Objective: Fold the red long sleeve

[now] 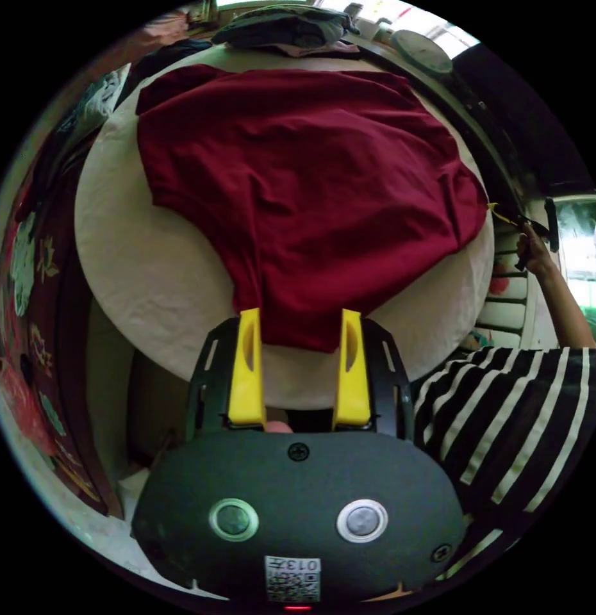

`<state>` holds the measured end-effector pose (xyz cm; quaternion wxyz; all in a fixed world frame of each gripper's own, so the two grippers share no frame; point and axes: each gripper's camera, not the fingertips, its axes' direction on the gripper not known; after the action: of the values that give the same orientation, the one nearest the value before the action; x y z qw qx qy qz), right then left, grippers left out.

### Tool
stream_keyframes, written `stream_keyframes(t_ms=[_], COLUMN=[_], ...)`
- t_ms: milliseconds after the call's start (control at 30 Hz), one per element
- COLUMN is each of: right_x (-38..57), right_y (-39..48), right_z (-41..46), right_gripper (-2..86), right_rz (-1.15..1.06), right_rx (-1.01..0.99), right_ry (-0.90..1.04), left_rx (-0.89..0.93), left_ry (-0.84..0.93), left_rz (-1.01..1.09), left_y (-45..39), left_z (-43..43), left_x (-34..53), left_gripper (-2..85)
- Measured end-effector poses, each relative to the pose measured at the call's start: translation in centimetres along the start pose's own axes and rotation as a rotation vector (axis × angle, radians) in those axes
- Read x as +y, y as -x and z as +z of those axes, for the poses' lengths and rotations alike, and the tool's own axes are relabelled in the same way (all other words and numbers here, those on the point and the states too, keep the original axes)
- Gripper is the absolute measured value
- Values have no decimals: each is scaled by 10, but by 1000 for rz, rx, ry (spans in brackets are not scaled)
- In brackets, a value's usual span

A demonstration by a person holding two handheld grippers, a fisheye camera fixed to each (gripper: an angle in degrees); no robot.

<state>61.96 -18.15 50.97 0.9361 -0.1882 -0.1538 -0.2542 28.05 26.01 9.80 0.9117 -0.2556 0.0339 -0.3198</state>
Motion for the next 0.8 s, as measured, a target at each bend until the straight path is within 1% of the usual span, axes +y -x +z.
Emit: stream_keyframes(t_ms=[100,133,200,300,400,533,600,667,733,800], right_x=[-16,-20,-27,-39,-54,-91,-116,-158,-194,-230], right_y=[-16,-18,-20,-26,-32,-22,-11,9,26,36], right_z=[15,18,18,12,-16,-72,-91,-102,-92,-73], right_gripper=[77,62,37,17,10,6,5,5,5,4], right_rz=[-82,-118,-179,-227,-264,-386,-417,-454,-466,-432], right_rx=[-29,-19,13,-5,-54,-39,-38,-15,27,43], right_ry=[31,40,35,25,-86,-288,-353,-410,-400,-350], left_rx=[-23,-24,47,71,90,111,68,51,55,122], left_ry=[51,35,25,-26,-119,-217,-276,-332,-366,-434], left_rz=[-66,-92,-167,-206,-157,-33,1,-20,-64,-226], left_y=[-8,-9,-8,-11,-16,-11,5,26,54,92], left_z=[13,12,10,-10,-52,-111,-145,-161,-163,-161], left_x=[0,1,4,14,24,21,6,-14,-37,-45], left_gripper=[91,82,41,17,10,9,11,14,20,32])
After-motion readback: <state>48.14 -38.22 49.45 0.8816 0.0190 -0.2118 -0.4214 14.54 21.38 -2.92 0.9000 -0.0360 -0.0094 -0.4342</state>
